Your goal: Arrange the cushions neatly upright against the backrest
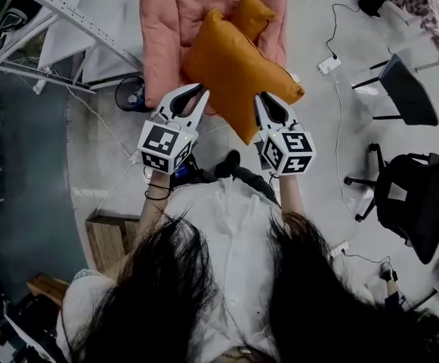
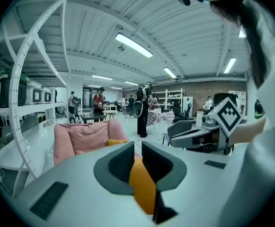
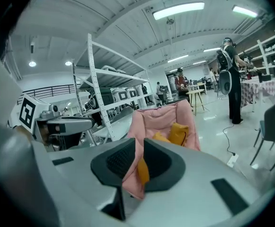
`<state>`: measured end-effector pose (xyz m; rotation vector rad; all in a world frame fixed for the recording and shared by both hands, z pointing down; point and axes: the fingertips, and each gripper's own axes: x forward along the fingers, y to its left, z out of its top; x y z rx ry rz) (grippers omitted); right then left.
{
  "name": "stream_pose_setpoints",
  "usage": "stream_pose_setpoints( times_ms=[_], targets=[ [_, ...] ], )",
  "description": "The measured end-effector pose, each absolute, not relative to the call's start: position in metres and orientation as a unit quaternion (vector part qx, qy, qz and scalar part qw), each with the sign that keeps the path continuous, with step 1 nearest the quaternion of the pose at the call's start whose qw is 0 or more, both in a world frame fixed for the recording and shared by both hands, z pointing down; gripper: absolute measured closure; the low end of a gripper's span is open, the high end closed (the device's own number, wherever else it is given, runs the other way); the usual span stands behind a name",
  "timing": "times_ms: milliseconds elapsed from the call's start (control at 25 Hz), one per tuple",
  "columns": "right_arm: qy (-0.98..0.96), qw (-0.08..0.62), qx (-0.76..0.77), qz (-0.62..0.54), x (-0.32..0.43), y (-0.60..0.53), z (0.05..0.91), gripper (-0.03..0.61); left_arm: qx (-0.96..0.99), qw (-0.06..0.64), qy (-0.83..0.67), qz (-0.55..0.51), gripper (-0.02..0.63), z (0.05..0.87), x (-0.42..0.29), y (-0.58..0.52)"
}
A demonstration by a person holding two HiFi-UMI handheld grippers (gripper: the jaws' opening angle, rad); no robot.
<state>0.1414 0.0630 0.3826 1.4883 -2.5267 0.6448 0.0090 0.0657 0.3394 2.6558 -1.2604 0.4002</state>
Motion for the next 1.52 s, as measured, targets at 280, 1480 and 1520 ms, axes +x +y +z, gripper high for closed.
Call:
stream_pose_setpoints(
  times_ms=[280,1480,1520],
  targets=[
    [-0.834,0.067,0.491,0.243,0.154,0.06,0.404,0.514,0.879,0.091,-0.437,0.165,0.565,0.347,0.009,0.066],
    [-0.712,0.129,0.608,0.327,0.216,0.002,0.525,0.512,0.902,0.115,-0.336,0.246,0.563,0.46,-0.043,-0.14],
    [-0.705,0.13,0.612,0.333,0.218,0.0,0.53,0.512,0.902,0.115,-0.33,0.251,0.563,0.467,-0.045,-0.149]
  ],
)
